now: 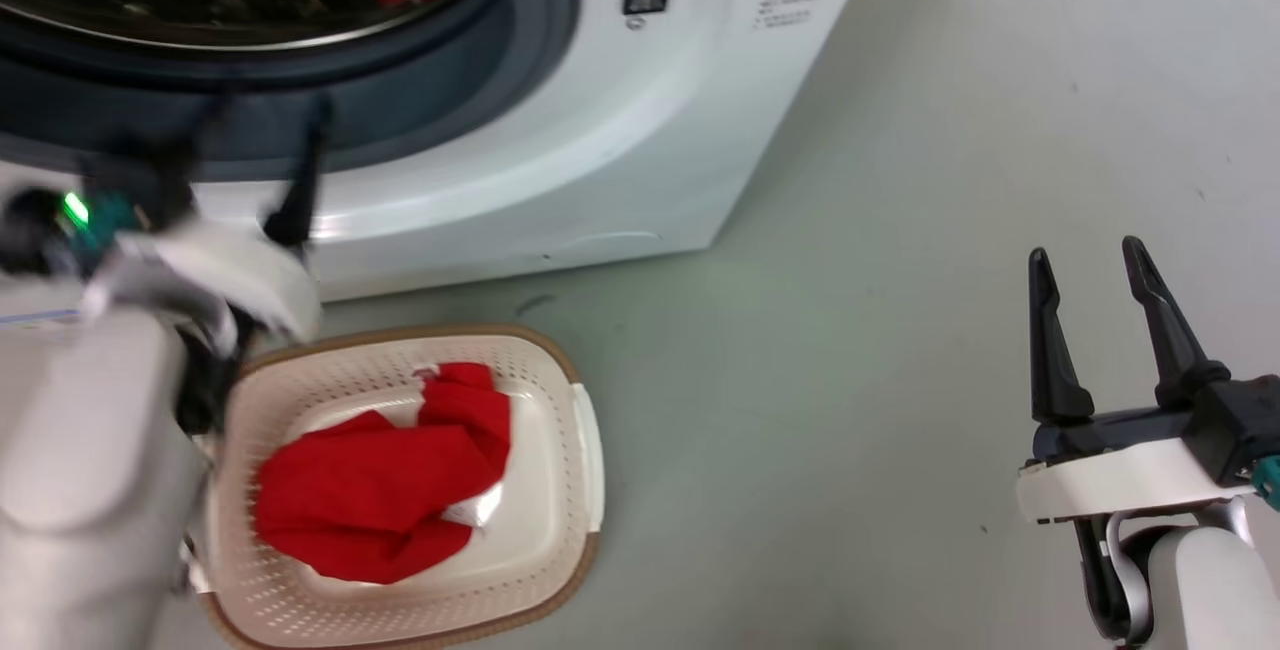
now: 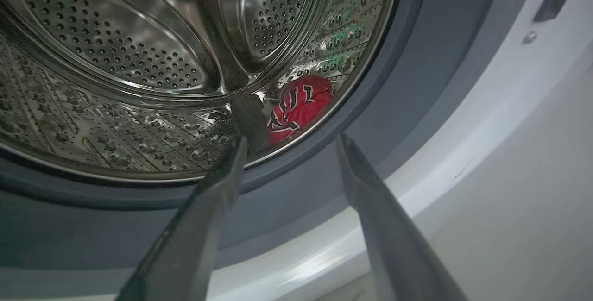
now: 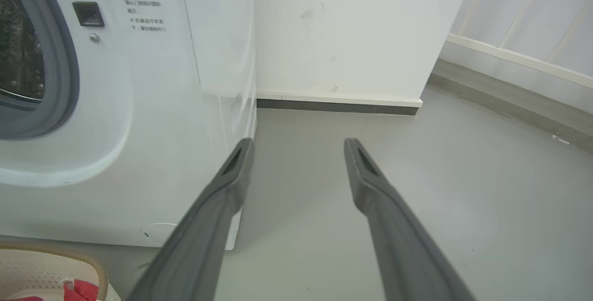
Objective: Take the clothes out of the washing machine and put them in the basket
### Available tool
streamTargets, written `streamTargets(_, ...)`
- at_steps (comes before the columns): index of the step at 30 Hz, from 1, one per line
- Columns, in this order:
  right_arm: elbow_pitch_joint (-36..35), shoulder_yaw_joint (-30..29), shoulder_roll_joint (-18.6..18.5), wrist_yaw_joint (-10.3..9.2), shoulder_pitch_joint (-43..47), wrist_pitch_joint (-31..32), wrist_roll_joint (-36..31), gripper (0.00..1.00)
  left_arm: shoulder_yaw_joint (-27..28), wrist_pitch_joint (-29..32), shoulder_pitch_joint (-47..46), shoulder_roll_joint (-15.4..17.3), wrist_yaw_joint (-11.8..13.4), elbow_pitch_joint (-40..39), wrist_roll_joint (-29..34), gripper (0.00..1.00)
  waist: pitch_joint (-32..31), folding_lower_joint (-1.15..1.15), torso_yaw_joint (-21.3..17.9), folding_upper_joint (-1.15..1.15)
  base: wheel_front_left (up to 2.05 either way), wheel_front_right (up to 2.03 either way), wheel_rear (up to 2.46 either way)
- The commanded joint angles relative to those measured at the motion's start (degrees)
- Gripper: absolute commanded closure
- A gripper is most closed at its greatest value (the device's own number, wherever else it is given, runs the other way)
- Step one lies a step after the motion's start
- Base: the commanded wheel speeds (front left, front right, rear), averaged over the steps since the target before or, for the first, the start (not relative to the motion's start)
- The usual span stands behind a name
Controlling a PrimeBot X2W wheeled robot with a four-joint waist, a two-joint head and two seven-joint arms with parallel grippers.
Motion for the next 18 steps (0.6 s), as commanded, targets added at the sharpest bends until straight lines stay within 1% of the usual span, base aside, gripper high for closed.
streamTargets(1,-0.30,0.22,-0.01,-0.04,-1.21,-0.12,0.61,0.00,-0.38,2.18,-3.27,1.18,-0.04,-0.01,-0.64,0.00,3.26,0.01,-2.94,0.00,0.00,0.00,0.00)
streamTargets(2,-0.36,0.27,0.00,-0.04,-1.34,-0.12,1.02,0.00,-1.01,3.94,-5.35,2.03,-0.04,0.26,-1.13,0.00,4.15,0.01,-3.62,0.00,0.00,0.00,0.00)
streamTargets(3,-0.36,0.27,0.00,-0.04,-1.34,-0.12,1.02,0.00,-1.01,3.94,-5.35,2.03,-0.04,0.26,-1.13,0.00,4.15,0.01,-3.62,0.00,0.00,0.00,0.00)
streamTargets(5,-0.35,0.55,0.01,-0.04,-1.69,-0.12,1.86,0.00,-2.02,7.70,-10.10,3.84,-0.03,0.92,-2.69,0.00,6.18,0.01,-5.03,0.00,0.00,0.00,0.00)
streamTargets(8,-0.53,1.19,0.01,-0.04,-2.55,-0.12,2.97,0.00,-3.23,14.61,-17.59,6.02,-0.03,3.53,-5.39,0.00,9.36,0.01,-7.04,0.00,0.00,0.00,0.00)
streamTargets(10,-0.57,1.45,0.03,-0.04,-2.90,-0.12,3.87,0.00,-4.72,19.35,-23.13,7.57,-0.03,5.96,-5.32,0.00,11.38,0.01,-8.18,0.00,0.00,0.00,0.00)
streamTargets(14,-0.68,2.71,0.03,-0.05,-4.21,-0.12,6.10,0.00,-6.08,25.63,-33.02,8.64,-0.04,10.64,-6.56,0.00,15.45,0.01,-10.77,0.00,0.00,0.00,0.00)
streamTargets(18,-1.01,4.53,0.05,-0.04,-4.76,-0.12,7.75,0.00,-6.55,31.47,-42.27,8.97,-0.04,15.58,-8.84,0.00,18.56,0.01,-13.29,0.00,0.00,0.00,0.00)
